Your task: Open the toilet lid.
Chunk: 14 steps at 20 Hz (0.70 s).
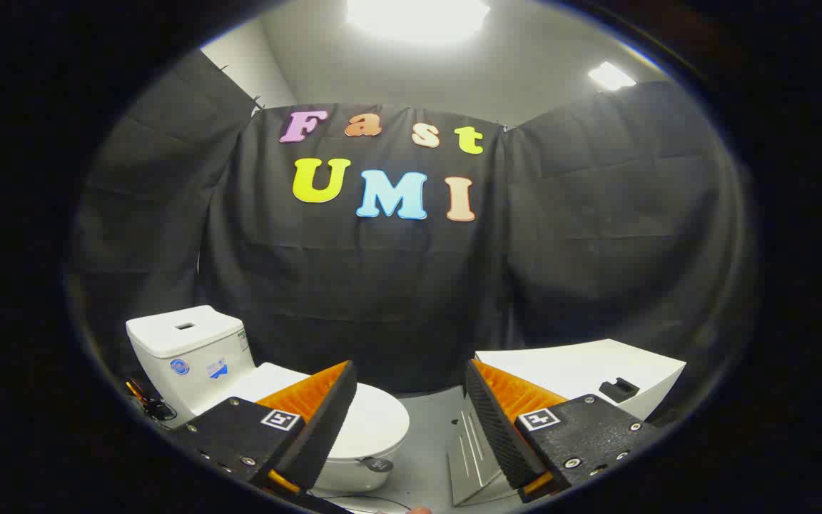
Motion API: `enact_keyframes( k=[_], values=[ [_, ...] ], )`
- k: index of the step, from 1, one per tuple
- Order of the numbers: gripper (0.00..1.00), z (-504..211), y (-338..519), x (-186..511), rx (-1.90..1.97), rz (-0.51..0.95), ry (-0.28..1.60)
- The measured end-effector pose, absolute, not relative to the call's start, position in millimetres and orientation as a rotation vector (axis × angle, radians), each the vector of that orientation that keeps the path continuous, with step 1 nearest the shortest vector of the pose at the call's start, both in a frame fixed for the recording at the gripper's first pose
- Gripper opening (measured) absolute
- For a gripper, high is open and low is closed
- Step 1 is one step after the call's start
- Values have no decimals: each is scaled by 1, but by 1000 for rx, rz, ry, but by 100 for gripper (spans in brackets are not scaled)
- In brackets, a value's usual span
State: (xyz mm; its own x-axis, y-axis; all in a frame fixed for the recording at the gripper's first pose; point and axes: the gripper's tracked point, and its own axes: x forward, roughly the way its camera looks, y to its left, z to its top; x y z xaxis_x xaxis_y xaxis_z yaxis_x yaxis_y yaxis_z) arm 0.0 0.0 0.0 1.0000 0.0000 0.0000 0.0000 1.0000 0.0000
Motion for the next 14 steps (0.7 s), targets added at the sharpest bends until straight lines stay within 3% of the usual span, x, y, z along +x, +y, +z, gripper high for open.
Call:
enact_keyframes(
  k=[14],
  values=[
    [95, -12, -6, 3, -4, -45, 29]
  ],
)
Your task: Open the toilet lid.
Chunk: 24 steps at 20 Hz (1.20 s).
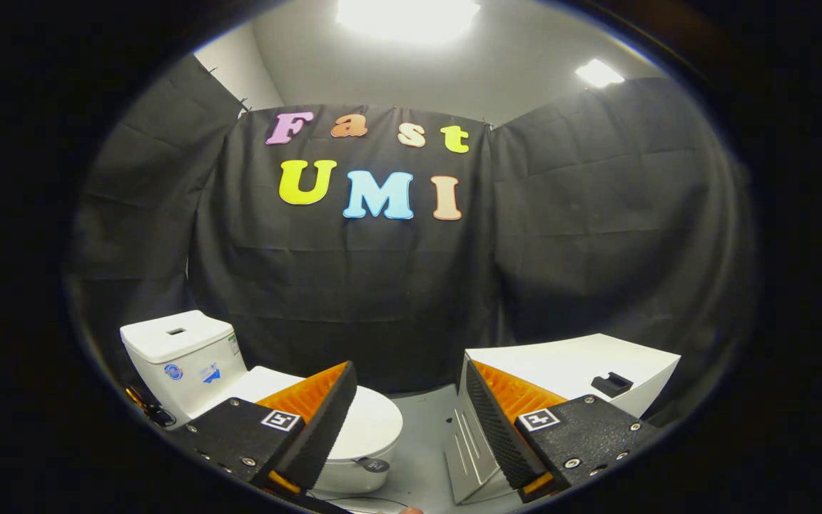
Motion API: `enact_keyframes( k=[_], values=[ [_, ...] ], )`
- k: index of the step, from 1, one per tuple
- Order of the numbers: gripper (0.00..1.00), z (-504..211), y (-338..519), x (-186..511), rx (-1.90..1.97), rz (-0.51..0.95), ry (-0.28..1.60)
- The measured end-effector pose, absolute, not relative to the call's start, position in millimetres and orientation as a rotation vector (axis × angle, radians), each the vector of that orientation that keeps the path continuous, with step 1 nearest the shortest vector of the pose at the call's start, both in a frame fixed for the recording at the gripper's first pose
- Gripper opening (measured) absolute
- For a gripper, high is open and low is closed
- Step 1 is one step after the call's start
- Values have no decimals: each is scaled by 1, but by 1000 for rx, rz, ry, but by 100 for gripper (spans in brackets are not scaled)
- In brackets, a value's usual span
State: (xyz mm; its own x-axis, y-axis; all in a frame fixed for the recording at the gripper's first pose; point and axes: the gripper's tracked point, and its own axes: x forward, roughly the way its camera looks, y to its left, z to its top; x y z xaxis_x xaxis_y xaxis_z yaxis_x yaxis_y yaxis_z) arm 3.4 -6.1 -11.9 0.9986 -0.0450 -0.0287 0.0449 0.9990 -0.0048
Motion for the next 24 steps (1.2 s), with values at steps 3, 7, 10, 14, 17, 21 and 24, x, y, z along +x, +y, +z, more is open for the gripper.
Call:
enact_keyframes(
  k=[3, 7, 10, 14, 17, 21, 24],
  values=[
    [95, -18, -3, 6, -21, -40, 56],
    [95, -24, 1, 4, -33, -29, 95],
    [95, -21, 4, 7, -16, -30, 90],
    [95, -23, 21, 16, 20, -14, 89],
    [95, -35, 30, 26, -3, -15, 130],
    [95, -49, 47, 36, -11, 24, 194],
    [95, -54, 53, 42, 43, 33, 219]
  ],
)
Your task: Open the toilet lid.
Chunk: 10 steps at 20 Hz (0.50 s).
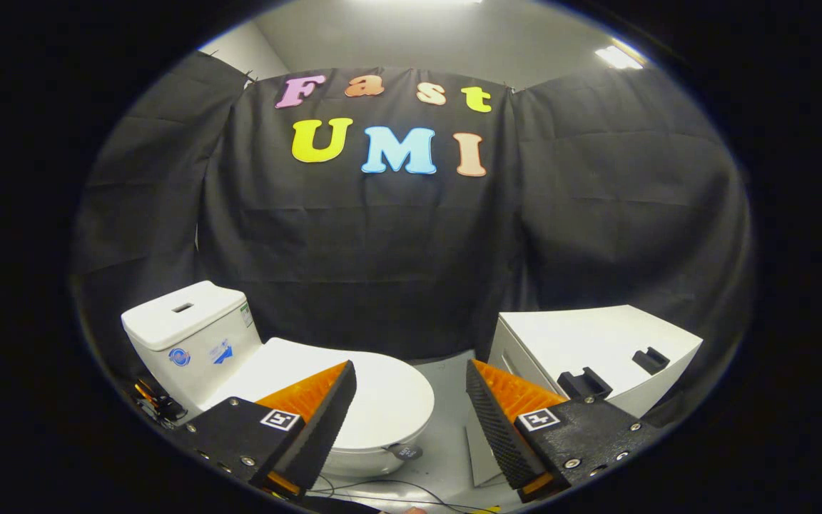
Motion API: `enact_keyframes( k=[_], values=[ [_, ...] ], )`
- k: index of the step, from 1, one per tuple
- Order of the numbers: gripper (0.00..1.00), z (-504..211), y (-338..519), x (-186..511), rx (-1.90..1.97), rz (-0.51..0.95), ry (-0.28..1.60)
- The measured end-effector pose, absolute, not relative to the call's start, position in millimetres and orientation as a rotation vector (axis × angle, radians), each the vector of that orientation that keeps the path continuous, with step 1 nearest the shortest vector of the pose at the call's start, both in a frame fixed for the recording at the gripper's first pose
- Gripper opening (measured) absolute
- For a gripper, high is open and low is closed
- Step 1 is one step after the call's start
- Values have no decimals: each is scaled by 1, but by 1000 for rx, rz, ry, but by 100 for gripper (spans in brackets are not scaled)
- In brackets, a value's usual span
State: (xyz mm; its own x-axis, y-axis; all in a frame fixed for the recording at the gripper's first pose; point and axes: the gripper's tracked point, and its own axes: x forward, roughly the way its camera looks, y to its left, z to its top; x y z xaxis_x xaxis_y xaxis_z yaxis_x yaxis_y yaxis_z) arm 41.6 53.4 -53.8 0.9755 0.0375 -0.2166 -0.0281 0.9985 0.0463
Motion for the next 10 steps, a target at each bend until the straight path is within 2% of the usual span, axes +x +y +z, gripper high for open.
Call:
enact_keyframes(
  k=[10],
  values=[
    [95, -102, 67, 58, 399, -3, 349]
  ],
)
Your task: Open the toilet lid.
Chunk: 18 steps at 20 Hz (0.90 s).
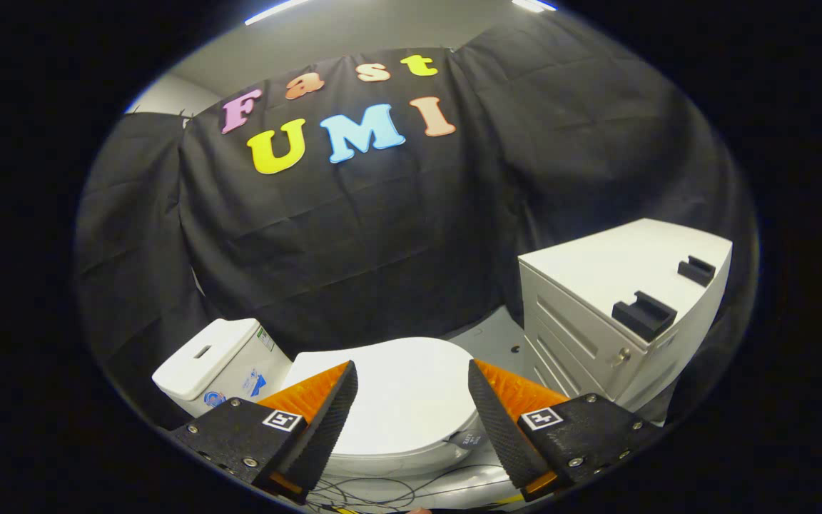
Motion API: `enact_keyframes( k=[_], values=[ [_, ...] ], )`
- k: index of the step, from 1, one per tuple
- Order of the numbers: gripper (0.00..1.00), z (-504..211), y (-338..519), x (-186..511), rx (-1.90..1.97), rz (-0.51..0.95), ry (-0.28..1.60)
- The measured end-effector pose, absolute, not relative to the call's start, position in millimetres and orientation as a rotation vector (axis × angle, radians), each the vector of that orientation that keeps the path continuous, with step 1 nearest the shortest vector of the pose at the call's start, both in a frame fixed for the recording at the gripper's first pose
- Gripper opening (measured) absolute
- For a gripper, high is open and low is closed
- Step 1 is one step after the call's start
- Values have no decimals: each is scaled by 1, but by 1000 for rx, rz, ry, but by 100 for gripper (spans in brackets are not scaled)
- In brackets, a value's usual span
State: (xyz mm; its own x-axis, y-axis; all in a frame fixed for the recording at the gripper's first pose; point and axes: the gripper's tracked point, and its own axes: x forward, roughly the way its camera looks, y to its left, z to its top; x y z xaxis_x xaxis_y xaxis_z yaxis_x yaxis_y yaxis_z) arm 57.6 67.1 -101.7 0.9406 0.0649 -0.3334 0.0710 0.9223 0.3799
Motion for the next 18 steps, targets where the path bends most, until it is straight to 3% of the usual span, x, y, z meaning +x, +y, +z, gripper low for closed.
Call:
enact_keyframes(
  k=[18],
  values=[
    [95, -253, 59, 31, 679, -137, 721]
  ],
)
